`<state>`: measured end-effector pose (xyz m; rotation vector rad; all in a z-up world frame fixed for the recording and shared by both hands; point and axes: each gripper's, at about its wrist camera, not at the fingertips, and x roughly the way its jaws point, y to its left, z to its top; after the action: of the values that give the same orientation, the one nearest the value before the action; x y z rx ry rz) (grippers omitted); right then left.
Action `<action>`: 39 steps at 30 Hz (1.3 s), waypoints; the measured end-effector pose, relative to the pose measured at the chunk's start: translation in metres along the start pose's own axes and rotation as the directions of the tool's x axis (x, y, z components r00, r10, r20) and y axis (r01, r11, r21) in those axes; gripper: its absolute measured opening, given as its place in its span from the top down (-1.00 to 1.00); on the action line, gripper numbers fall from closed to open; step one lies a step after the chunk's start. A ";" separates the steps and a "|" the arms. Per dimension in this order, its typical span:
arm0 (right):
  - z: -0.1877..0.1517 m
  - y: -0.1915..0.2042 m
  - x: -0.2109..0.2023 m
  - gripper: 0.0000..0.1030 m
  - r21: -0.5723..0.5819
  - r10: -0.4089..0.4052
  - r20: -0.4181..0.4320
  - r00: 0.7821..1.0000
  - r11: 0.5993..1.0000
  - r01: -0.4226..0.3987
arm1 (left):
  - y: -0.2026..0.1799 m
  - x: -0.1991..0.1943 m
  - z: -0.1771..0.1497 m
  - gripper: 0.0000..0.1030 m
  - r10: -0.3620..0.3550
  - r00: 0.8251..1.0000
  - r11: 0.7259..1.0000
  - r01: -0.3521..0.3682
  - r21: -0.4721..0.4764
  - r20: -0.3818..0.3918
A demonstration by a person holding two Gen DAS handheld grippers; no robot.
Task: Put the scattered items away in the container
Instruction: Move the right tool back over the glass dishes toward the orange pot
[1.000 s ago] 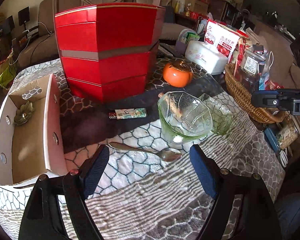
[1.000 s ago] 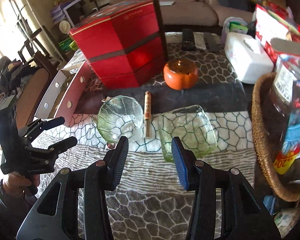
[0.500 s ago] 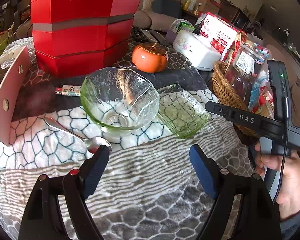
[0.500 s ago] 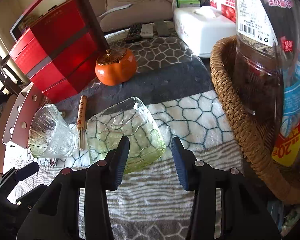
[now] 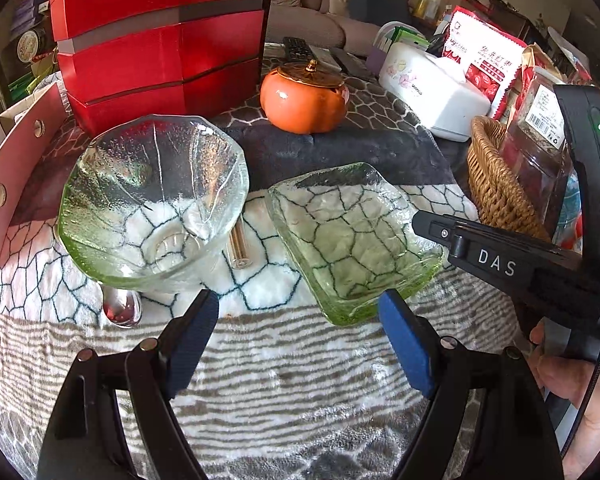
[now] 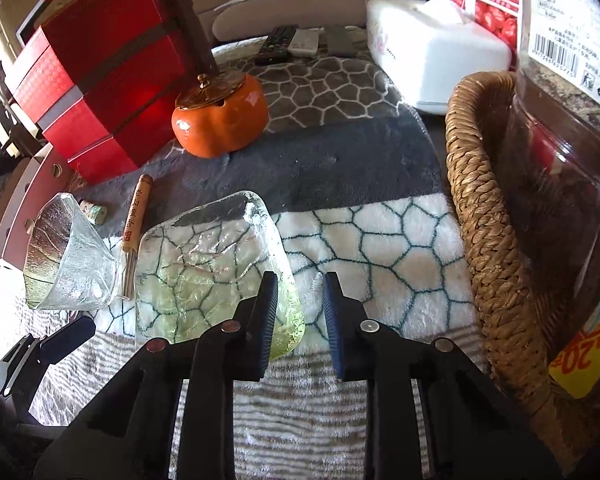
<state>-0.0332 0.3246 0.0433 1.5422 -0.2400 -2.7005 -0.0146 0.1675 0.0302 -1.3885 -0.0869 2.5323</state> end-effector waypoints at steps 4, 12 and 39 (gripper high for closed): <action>0.001 0.003 -0.008 0.59 -0.038 0.020 0.028 0.999 0.999 -0.019 | 0.002 0.008 0.001 -0.60 0.009 1.000 1.000 -0.010 -0.027 -0.015; -0.006 0.004 0.017 0.53 -0.023 0.061 -0.064 0.996 0.998 -0.062 | 0.000 0.018 0.005 -0.60 -0.005 1.000 1.000 0.004 -0.028 -0.028; -0.031 0.003 -0.031 0.50 0.019 0.121 -0.101 0.987 0.993 -0.120 | 0.013 -0.023 -0.012 0.24 -0.153 0.982 0.981 0.165 0.103 -0.112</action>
<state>0.0093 0.3208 0.0550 1.6079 -0.3368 -2.5258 0.0050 0.1486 0.0401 -1.4075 -0.0349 2.2948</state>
